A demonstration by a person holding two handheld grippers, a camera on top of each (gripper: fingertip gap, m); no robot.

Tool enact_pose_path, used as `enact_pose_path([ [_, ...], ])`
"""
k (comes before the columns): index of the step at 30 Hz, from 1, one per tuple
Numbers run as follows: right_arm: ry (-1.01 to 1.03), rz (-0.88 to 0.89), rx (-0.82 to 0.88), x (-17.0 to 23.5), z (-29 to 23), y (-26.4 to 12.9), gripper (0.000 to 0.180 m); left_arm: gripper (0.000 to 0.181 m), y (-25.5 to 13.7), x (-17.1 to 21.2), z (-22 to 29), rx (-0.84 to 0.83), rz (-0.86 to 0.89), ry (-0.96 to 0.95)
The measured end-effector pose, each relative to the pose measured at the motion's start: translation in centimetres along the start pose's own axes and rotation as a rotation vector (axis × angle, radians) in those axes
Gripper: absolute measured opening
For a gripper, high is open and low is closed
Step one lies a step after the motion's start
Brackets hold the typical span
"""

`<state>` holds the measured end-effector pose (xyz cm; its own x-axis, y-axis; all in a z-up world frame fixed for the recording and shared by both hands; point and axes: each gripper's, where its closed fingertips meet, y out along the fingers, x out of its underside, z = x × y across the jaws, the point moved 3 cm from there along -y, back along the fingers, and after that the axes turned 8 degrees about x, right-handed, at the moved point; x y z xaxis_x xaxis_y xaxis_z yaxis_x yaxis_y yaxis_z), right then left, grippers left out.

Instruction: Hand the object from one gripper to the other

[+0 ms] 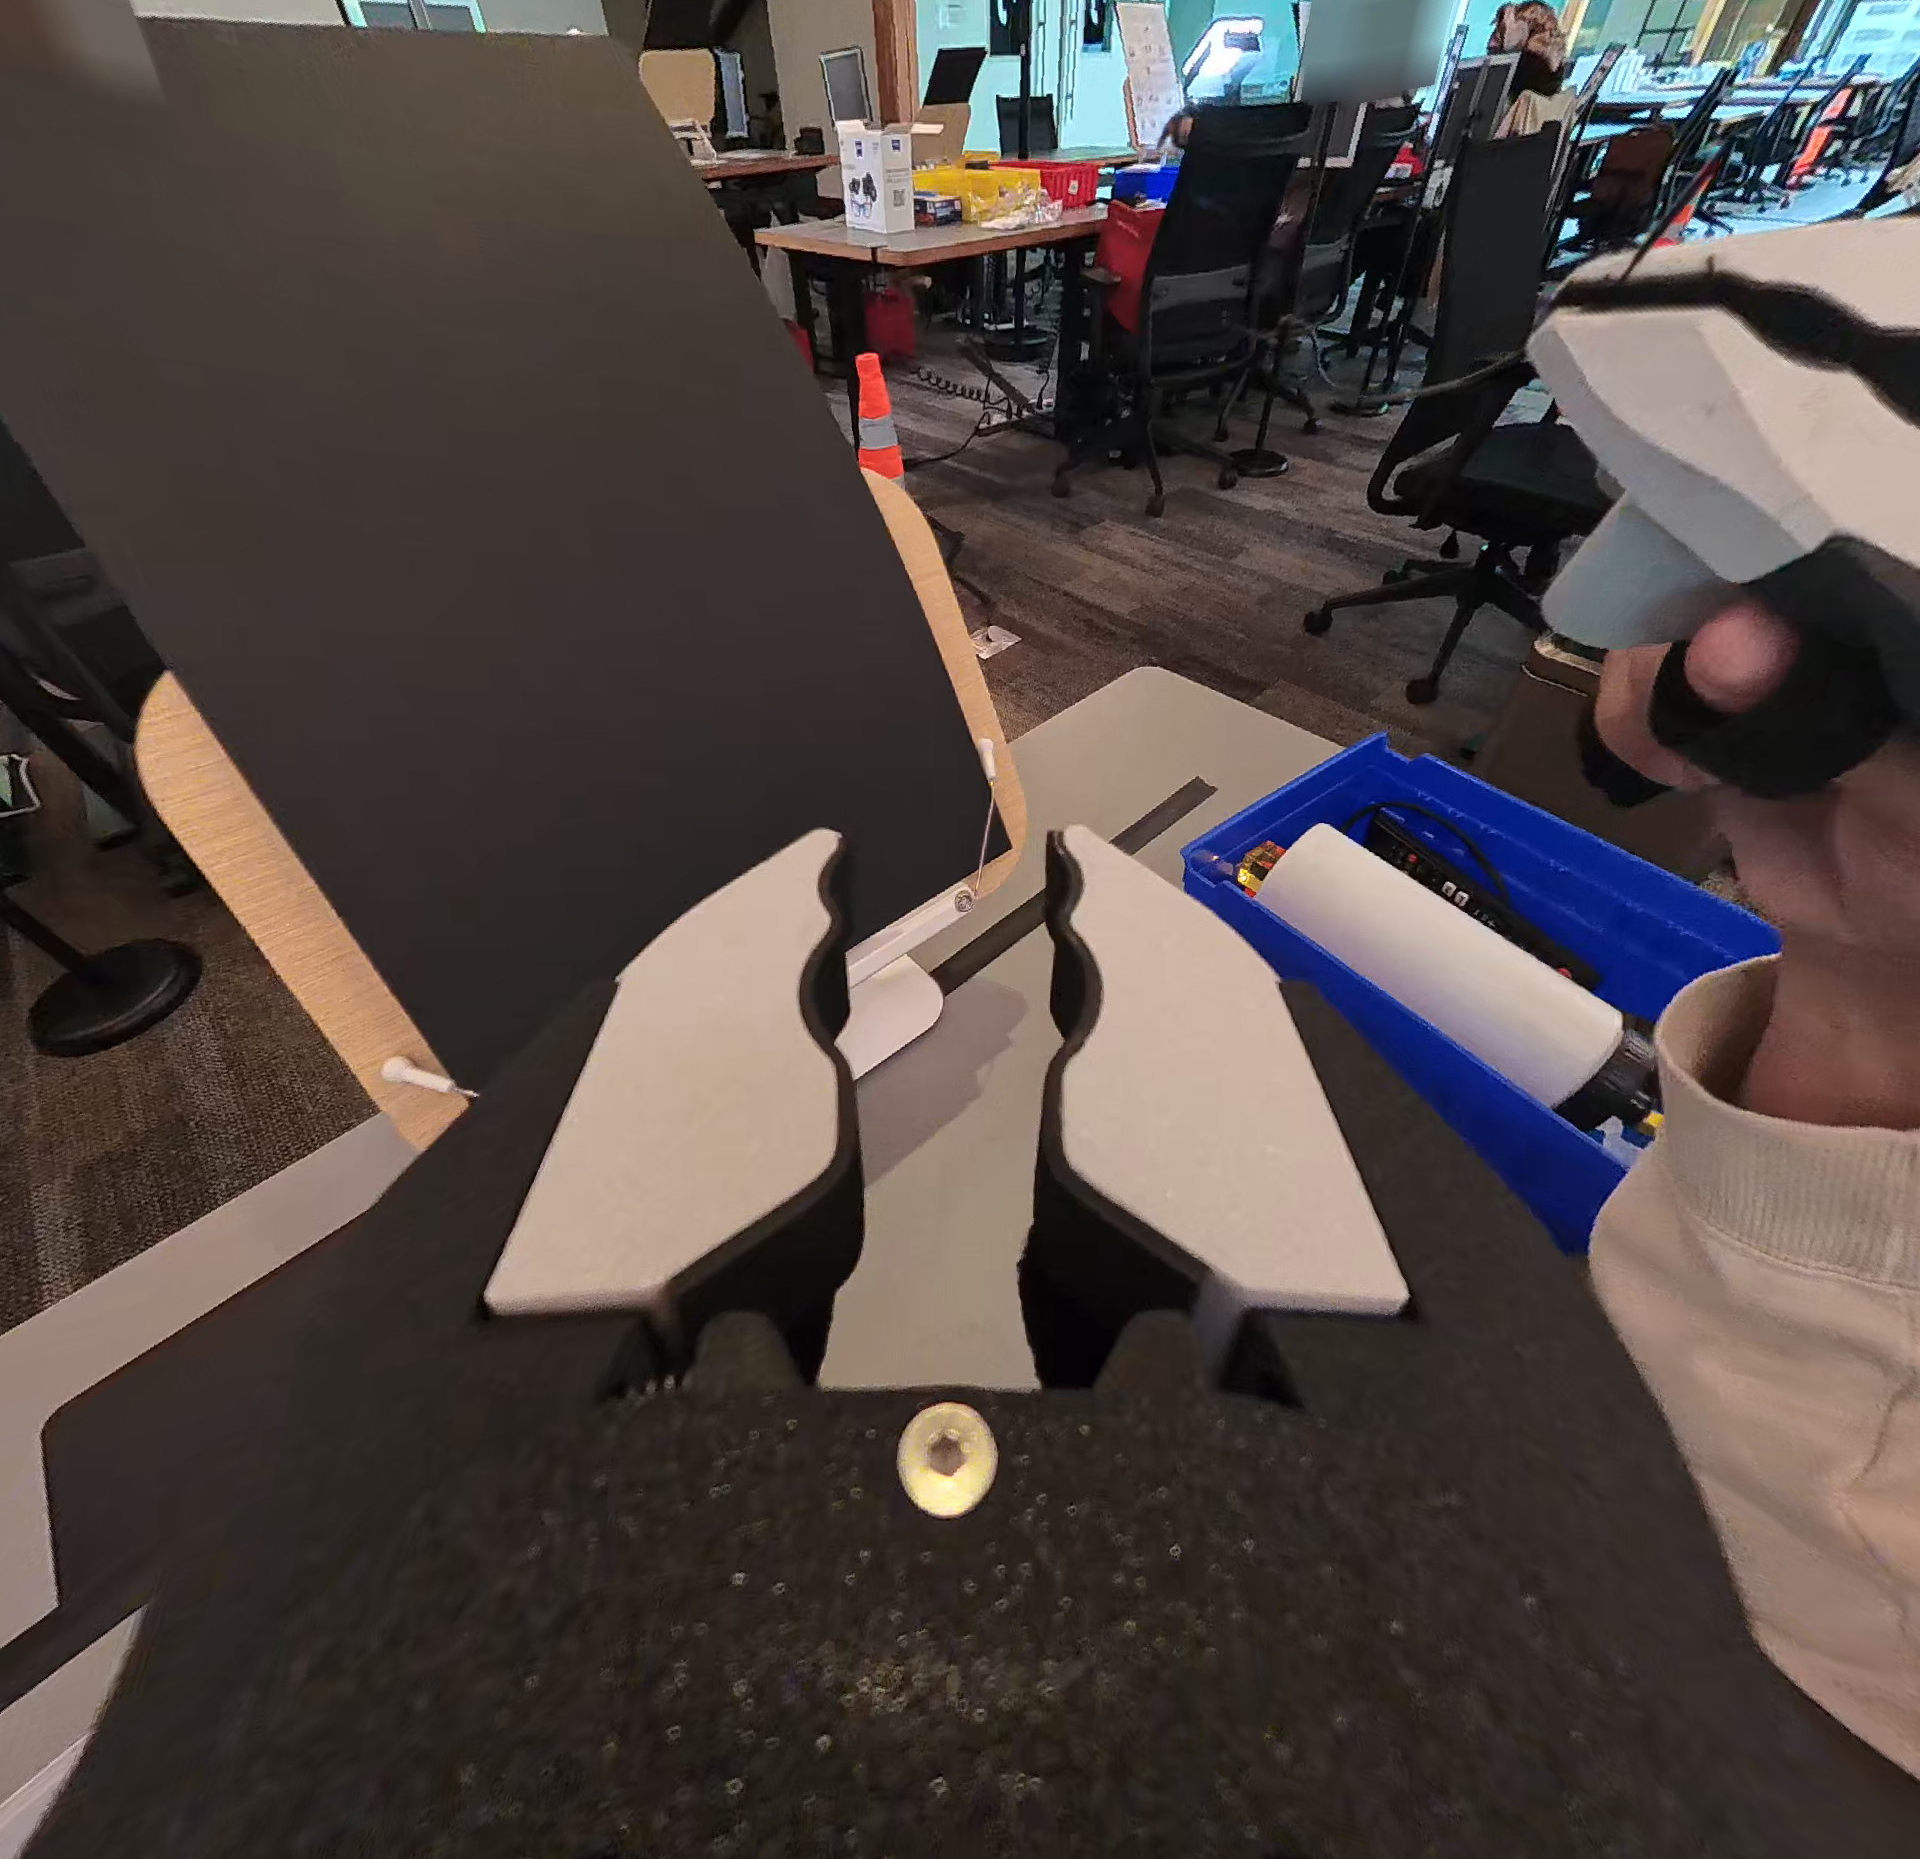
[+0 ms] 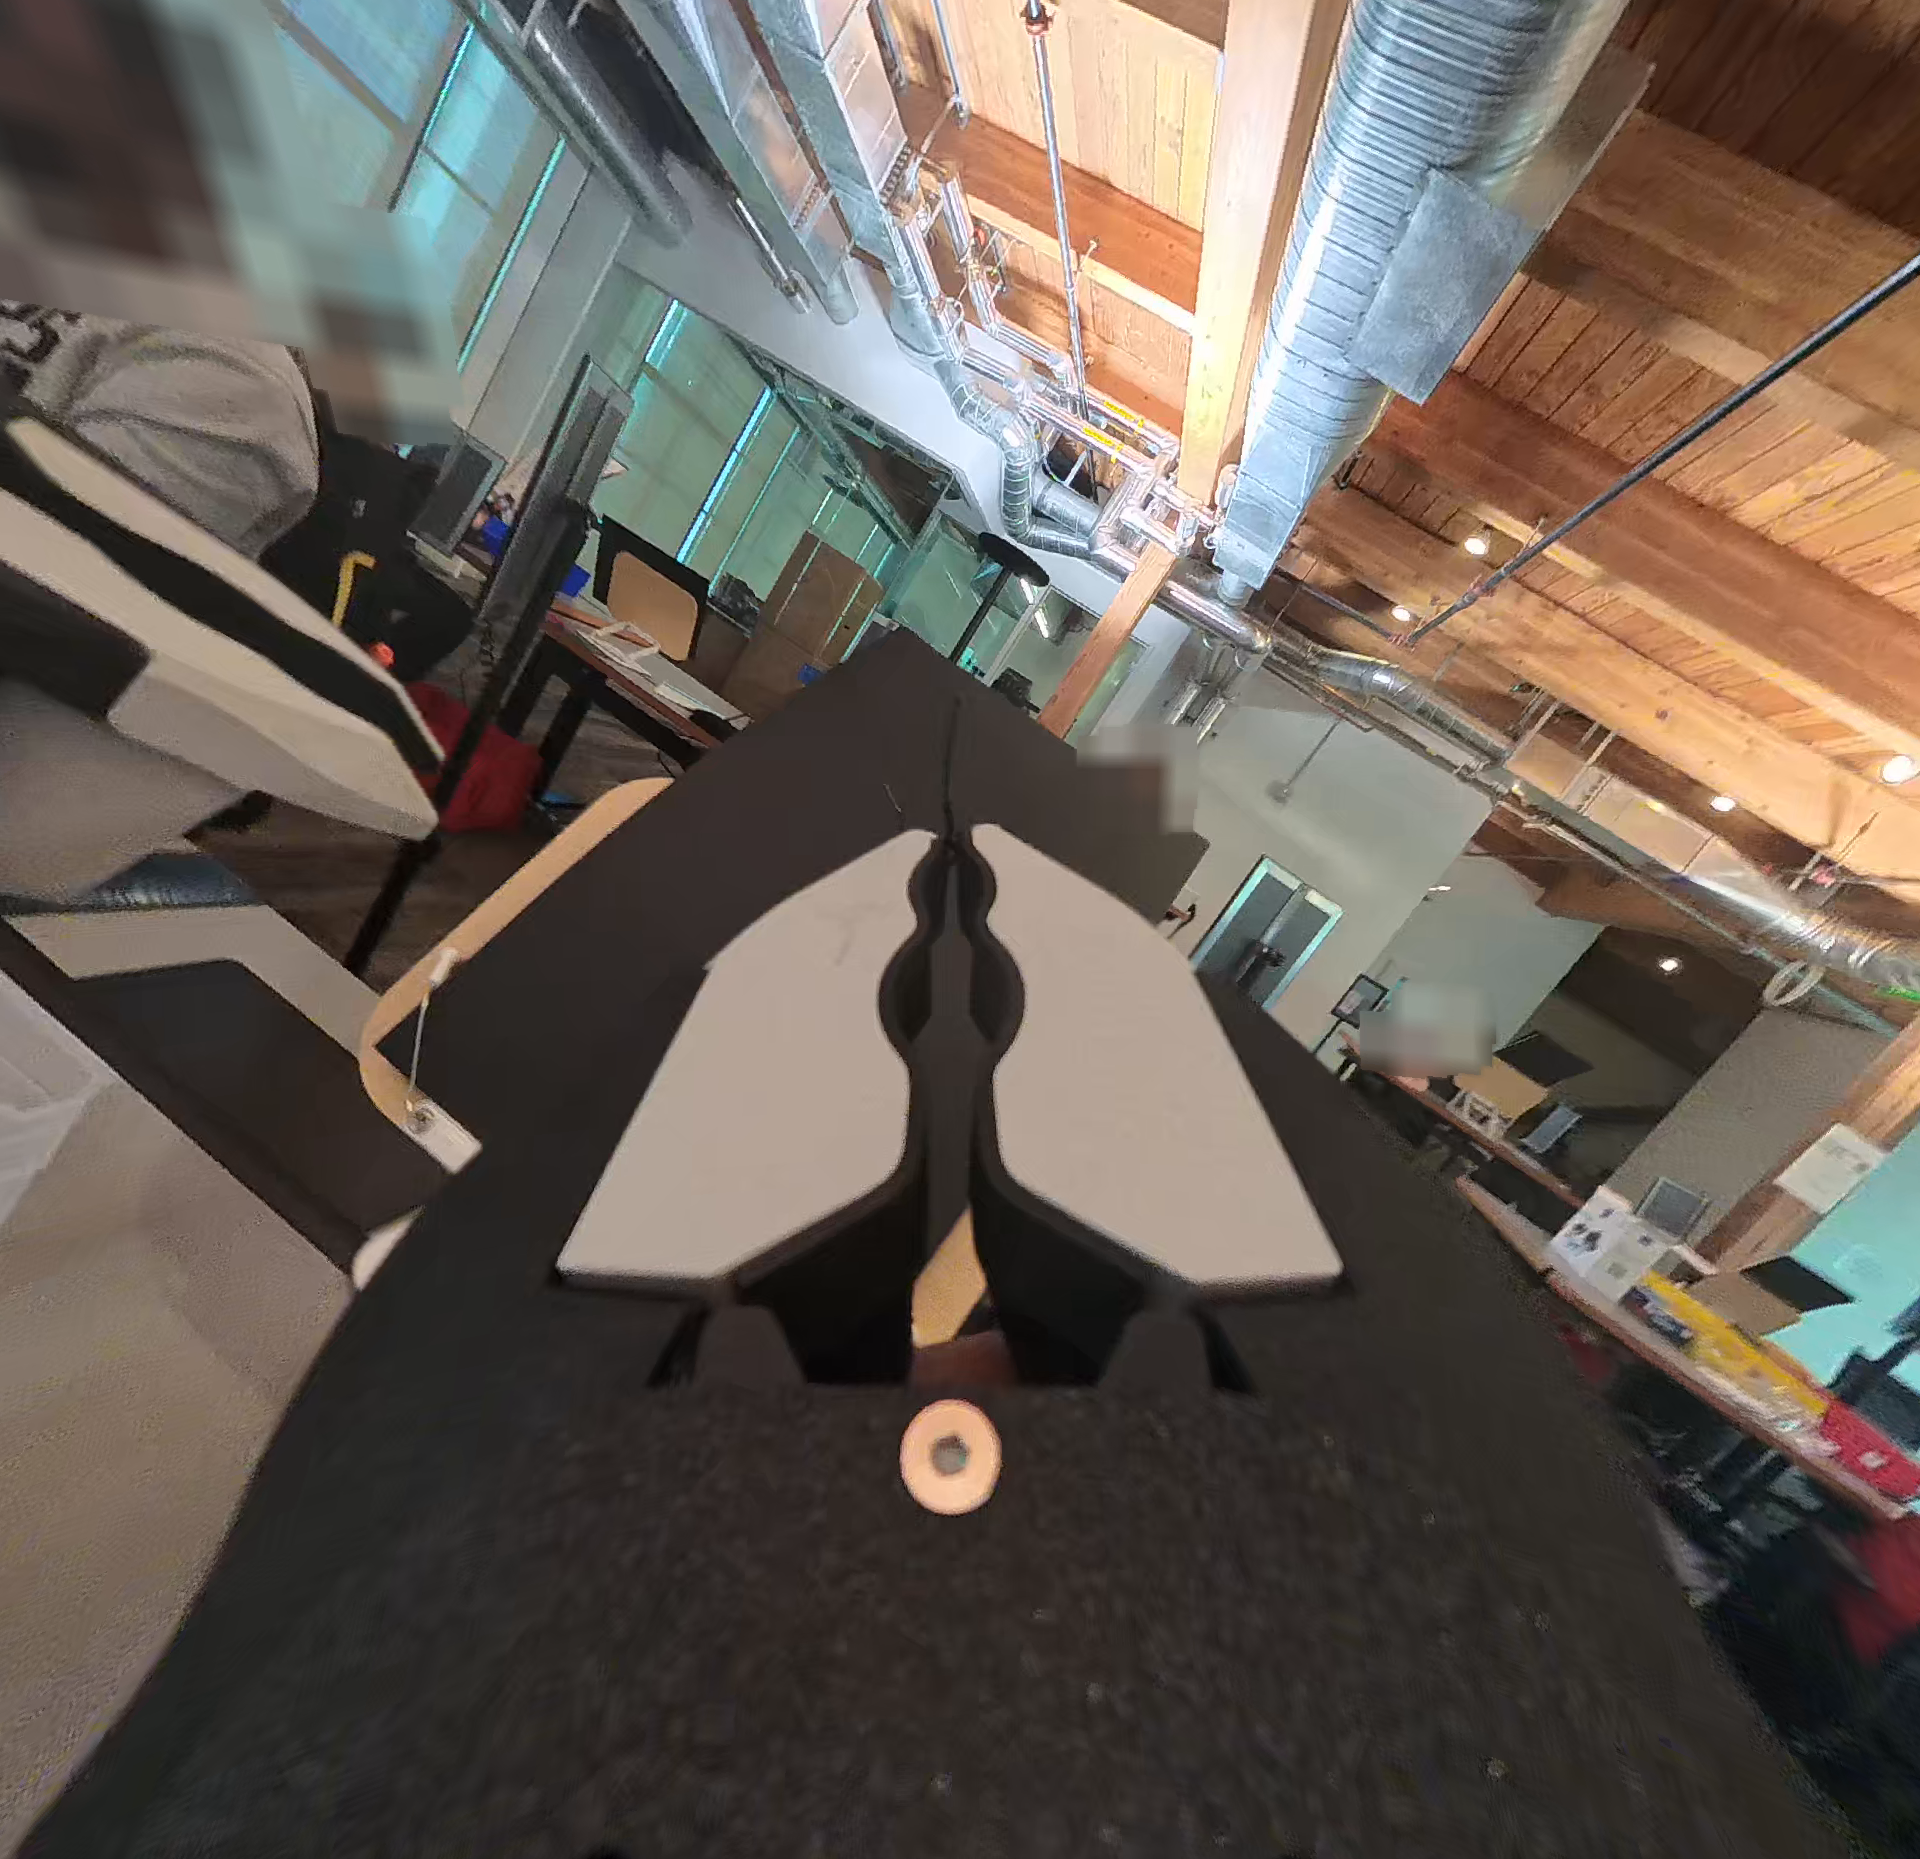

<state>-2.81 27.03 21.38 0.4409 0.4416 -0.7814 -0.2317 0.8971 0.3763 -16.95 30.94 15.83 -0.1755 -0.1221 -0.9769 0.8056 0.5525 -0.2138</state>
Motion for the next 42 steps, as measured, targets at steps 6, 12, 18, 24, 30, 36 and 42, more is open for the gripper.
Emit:
enact_pose_path([
  [6, -0.476, 0.079, -0.077, 0.6, -3.4, -0.5, 0.001, 0.034, 0.4, 0.1, 0.6, 0.028, -0.012, 0.008],
  [12, -0.853, 0.181, -0.086, 2.0, -7.5, 0.5, 0.001, 0.035, 0.6, 0.2, 1.1, 0.072, -0.014, 0.005],
  [18, -0.921, 0.263, -0.028, 1.6, -9.4, 1.5, 0.002, 0.03, -0.2, -0.6, 2.5, 0.249, 0.046, -0.079],
  [24, -0.898, 0.292, -0.032, 1.1, -9.8, 1.4, 0.001, 0.001, -1.1, -0.9, 3.0, 0.363, 0.077, -0.098],
  [30, -0.894, 0.301, -0.039, 1.1, -10.0, 1.4, 0.001, 0.0, -1.2, -1.0, 3.2, 0.352, 0.075, -0.028],
  [36, -0.901, 0.286, -0.039, 1.5, -9.6, 1.5, 0.002, 0.0, -1.7, -1.2, 3.3, 0.359, 0.079, -0.005],
  [42, -0.904, 0.294, -0.038, 1.2, -9.8, 1.4, 0.001, 0.003, -1.9, -0.8, 4.0, 0.427, 0.058, 0.003],
])
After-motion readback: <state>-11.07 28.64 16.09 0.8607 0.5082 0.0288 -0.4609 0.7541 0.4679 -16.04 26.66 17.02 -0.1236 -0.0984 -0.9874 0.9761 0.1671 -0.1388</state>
